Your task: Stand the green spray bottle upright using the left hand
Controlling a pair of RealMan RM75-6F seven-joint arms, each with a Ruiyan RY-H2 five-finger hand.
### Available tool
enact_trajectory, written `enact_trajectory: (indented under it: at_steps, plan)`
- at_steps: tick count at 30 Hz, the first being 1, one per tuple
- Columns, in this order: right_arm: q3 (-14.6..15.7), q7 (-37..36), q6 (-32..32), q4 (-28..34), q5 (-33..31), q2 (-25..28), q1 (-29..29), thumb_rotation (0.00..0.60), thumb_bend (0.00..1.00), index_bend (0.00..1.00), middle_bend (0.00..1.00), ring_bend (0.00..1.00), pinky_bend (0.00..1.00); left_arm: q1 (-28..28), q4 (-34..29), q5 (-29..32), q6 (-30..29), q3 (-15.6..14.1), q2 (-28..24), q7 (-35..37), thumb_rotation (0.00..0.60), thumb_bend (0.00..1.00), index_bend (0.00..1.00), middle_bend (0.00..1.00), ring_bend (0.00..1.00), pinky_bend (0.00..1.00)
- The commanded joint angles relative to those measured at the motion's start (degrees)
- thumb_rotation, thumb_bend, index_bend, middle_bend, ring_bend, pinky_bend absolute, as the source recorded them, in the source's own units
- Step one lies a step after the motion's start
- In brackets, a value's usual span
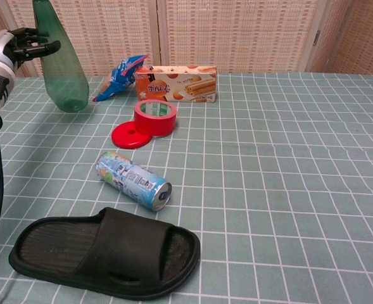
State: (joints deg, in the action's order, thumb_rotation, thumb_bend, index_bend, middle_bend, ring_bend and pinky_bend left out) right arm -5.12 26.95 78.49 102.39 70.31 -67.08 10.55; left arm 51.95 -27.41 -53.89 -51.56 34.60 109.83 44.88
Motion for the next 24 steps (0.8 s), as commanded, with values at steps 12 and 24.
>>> enact_trajectory:
  at_steps: [12, 24]
  plan:
    - [-0.21, 2.44, 0.56, 0.65, -1.39, -0.52, 0.26, 0.6, 0.09, 0.26, 0.16, 0.0, 0.0, 2.18, 9.5, -1.44, 6.43, -0.42, 4.53, 7.94, 0.6, 0.3, 0.5, 0.1, 0.0, 0.07]
    - [-0.23, 1.21, 1.05, -0.07, -0.58, -0.95, 0.22, 0.6, 0.09, 0.29, 0.16, 0.0, 0.0, 0.97, 8.74, -2.19, 4.86, -0.63, 5.04, 10.01, 0.6, 0.22, 0.24, 0.08, 0.0, 0.08]
